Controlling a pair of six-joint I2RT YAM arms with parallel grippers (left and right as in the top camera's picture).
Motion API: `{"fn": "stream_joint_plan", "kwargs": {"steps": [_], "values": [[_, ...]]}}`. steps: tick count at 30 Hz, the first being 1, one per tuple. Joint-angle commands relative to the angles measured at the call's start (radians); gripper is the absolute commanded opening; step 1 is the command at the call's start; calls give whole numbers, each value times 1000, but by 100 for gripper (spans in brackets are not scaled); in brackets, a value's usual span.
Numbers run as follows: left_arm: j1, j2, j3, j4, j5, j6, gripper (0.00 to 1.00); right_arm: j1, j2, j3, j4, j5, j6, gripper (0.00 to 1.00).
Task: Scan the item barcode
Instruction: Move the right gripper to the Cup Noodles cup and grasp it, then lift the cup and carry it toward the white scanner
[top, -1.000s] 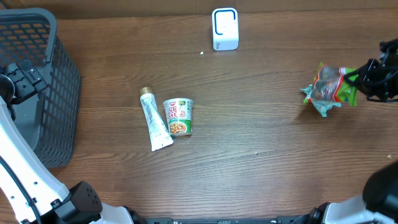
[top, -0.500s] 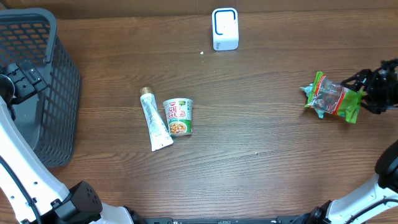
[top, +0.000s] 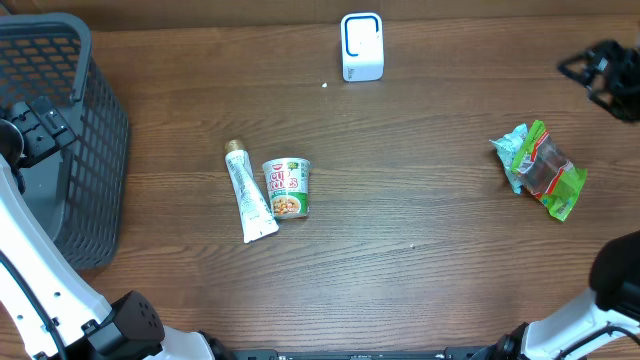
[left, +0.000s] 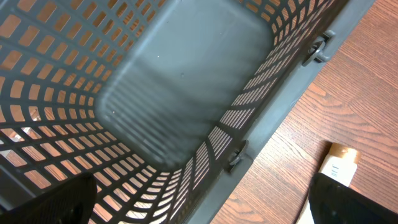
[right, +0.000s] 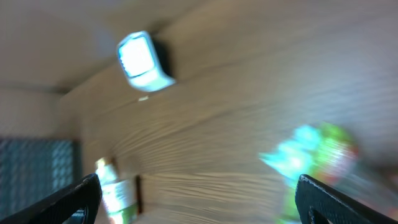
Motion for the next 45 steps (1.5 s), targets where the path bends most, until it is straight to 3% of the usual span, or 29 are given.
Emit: {"fn": "stream_joint_plan", "kwargs": {"steps": [1,7,14,21,31,45], "values": [[-3,-9,16,1,2,0,100,150,-19,19,19,-91,0,100],[-3,-9,16,2,2,0,100,425,-18,19,98,-14,54,100],[-3,-9,16,1,2,0,100,757,13,19,192,424,309,100],[-3,-9,16,1,2,0,100,955,146,19,198,429,312,100],[-3,-9,16,1,2,0,100,1089,277,8,204,460,488,100],[-3,-9,16,1,2,0,100,1170,278,-226,431,543,492,99]]}}
